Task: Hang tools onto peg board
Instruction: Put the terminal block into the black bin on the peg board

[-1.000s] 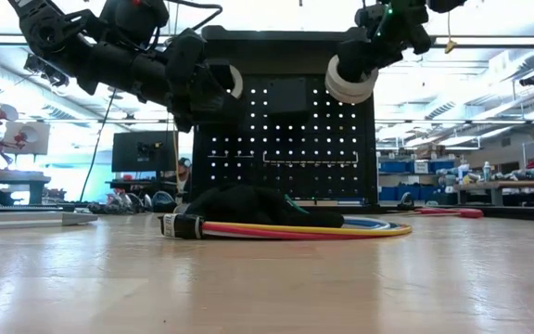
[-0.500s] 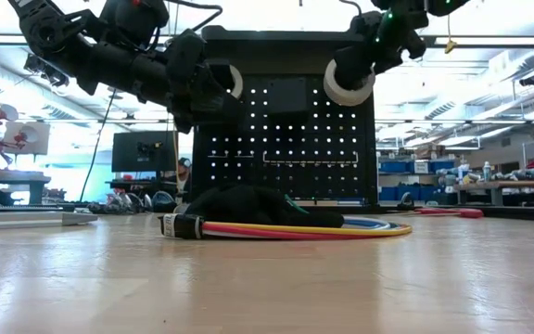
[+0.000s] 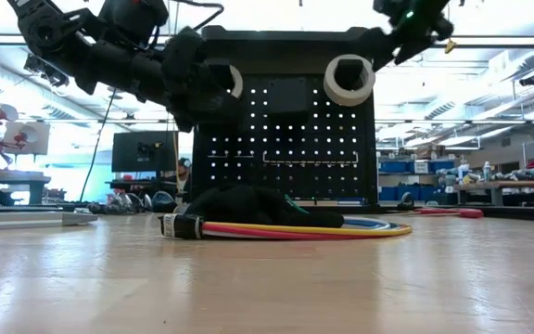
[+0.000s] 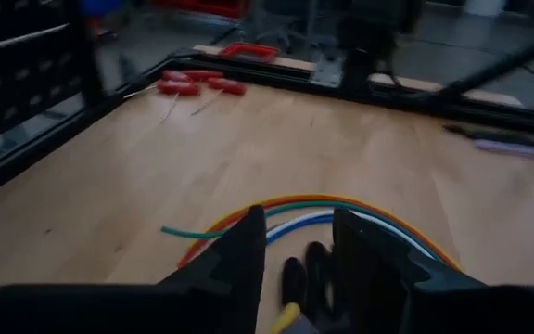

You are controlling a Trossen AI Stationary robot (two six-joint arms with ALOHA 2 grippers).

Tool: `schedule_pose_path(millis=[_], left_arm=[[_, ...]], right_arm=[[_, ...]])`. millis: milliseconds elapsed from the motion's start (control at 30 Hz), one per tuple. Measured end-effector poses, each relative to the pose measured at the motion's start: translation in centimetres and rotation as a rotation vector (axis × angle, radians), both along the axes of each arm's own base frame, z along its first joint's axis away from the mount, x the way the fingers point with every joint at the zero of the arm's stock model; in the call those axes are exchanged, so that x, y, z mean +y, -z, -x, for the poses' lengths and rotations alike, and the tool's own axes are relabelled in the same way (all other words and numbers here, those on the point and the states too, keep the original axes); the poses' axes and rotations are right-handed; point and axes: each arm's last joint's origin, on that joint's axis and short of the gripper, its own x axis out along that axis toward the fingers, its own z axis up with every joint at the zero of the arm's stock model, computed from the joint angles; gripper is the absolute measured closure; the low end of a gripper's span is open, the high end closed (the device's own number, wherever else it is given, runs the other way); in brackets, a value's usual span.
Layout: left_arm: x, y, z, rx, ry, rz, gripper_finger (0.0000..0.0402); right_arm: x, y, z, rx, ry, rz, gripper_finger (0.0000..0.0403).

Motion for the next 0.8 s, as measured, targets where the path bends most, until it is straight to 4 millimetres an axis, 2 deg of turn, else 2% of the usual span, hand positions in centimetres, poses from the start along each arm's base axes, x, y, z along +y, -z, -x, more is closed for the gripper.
schedule_pose_path(millis=[100, 200, 400, 467, 600, 800], left_arm=[[-1.2, -0.5, -0.1, -0.038, 0.029, -0.072, 0.0266], [-1.9, -0.9, -0.2, -0.068, 0.039, -0.131, 0.0266], [-2.1, -1.0, -0.2, -0.085, 0.051, -0.134, 0.0249], [-2.3, -1.0, -0.2, -0.095, 0.071, -0.088, 0.0236], [-4.0, -1.0, -0.2, -0.099, 0.152, -0.026, 0.0208], [-6.7, -0.1, 0.4, -0.009, 0.145, -0.029, 0.0198]], right_arm=[[2.3, 0.6, 0.4, -0.024, -0.112, -0.072, 0.0091], [5.2, 2.9, -0.3, -0.029, -0.247, -0.095, 0.0091], [10.8, 10.8, -2.2, -0.074, -0.508, -0.170, 0.0105], [12.6, 12.9, -3.2, -0.150, -0.616, -0.216, 0.0109], [16.0, 15.1, -5.4, -0.231, -0.764, -0.239, 0.0115], [18.8, 17.8, -8.5, -0.142, -0.825, -0.239, 0.0118]])
